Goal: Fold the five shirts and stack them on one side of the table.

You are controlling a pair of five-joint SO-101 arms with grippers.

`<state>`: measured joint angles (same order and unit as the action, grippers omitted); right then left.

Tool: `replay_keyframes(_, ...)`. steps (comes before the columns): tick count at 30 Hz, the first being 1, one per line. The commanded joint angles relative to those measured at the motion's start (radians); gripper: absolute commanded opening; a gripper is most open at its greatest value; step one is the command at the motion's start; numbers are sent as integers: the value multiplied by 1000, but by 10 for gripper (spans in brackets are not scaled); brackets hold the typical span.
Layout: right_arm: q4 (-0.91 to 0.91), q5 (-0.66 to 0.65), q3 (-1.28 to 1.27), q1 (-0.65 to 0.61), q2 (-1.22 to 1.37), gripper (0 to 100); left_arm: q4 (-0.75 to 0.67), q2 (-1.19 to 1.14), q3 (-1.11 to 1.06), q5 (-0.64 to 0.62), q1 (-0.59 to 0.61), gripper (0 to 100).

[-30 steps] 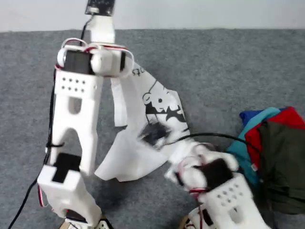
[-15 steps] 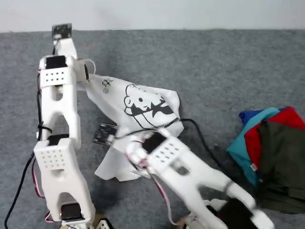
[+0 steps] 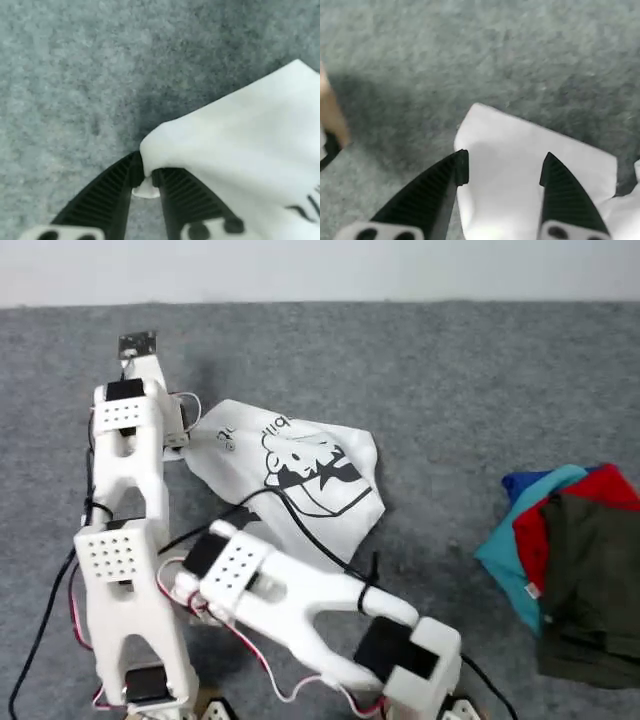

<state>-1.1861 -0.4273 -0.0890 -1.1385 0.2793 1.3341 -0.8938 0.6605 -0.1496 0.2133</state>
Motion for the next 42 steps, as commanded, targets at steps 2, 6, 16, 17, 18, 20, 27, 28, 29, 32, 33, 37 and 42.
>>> replay_keyframes(2, 4, 5, 63, -45, 47, 240, 43, 68, 36, -9, 18, 13)
replay_keyframes(6, 18, 3, 68, -31, 90, 240, 167, 157, 139, -9, 29, 13)
replay_keyframes(16, -2, -109, 61, 27, 162, 80, 414, 267, 387, -6, 32, 13)
replay_keyframes(17, -15, -138, 61, 47, 163, 16, 419, 267, 394, -5, 34, 13)
replay_keyframes(18, -31, -144, 61, 71, 163, 2, 419, 267, 395, -5, 34, 13)
replay_keyframes(20, -93, -150, 69, 131, 160, 36, 419, 265, 395, -5, 34, 13)
replay_keyframes(27, -312, -149, 130, 343, 35, 11, 419, 265, 395, -5, 29, 13)
replay_keyframes(28, -323, -149, 135, 366, -2, 11, 419, 265, 395, -5, 28, 13)
replay_keyframes(29, -334, -150, 140, 387, -38, 11, 419, 265, 395, -5, 28, 13)
replay_keyframes(32, -346, -147, 143, 447, -160, 11, 419, 265, 394, -5, 26, 13)
replay_keyframes(33, -346, -147, 143, 467, -199, 11, 419, 265, 394, -5, 26, 13)
replay_keyframes(37, -337, -147, 143, 568, -367, 11, 419, 265, 394, -5, 26, 13)
replay_keyframes(42, -308, -117, 143, 730, -570, 11, 420, 267, 394, -5, 26, 13)
